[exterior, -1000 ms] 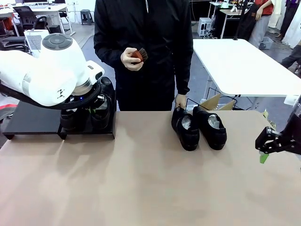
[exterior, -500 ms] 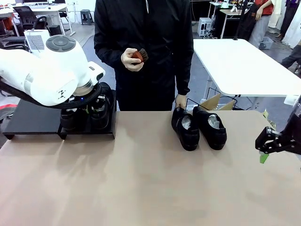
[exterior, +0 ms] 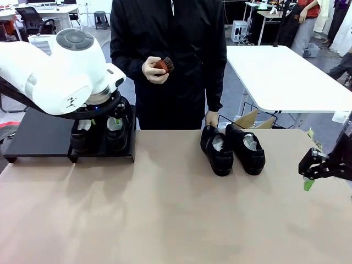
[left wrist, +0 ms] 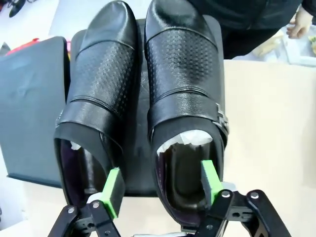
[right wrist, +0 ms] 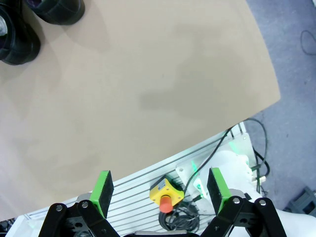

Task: Organize the shoes by placing them on the stand.
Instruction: Place the Shoe from the middle of the table onto the Shoes Stand, then pick up one Shoe and place it in the middle of the table.

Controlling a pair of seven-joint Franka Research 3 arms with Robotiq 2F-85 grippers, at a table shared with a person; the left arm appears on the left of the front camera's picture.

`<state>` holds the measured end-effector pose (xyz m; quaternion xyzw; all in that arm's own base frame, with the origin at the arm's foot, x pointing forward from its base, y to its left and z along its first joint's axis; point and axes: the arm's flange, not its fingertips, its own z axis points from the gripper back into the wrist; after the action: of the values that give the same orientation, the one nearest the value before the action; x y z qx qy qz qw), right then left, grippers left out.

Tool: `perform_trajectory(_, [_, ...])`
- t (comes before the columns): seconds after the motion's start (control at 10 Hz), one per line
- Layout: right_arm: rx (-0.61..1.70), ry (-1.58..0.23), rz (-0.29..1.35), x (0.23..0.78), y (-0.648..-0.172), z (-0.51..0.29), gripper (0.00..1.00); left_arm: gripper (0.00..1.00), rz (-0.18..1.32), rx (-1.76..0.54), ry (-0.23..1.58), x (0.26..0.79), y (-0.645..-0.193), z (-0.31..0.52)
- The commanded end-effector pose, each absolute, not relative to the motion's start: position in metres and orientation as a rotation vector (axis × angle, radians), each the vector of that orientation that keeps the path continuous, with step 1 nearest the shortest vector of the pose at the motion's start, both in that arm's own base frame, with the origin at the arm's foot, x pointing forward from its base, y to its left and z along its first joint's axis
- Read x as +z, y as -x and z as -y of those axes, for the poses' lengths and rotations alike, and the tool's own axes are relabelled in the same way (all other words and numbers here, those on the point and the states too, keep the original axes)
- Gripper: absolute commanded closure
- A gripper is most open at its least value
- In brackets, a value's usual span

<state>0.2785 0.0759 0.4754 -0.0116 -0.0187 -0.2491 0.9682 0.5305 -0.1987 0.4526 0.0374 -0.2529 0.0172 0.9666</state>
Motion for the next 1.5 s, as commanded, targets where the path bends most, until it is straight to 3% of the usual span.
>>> perform_trajectory(0.0, [-0.495, 0.018, 0.036, 0.476, -0.278, -0.075, 0.00, 0.17, 0.503, 0.033, -0.058, 0.459, -0.517, 0.201])
perform_trajectory(1.2, [-0.495, 0.018, 0.036, 0.476, -0.278, -0.075, 0.00, 0.17, 0.505, 0.038, -0.072, 0.451, -0.529, 0.199])
perform_trajectory(1.4, [-0.495, 0.018, 0.036, 0.476, -0.278, -0.075, 0.00, 0.17, 0.683, 0.057, -0.139, 0.501, -0.500, 0.197])
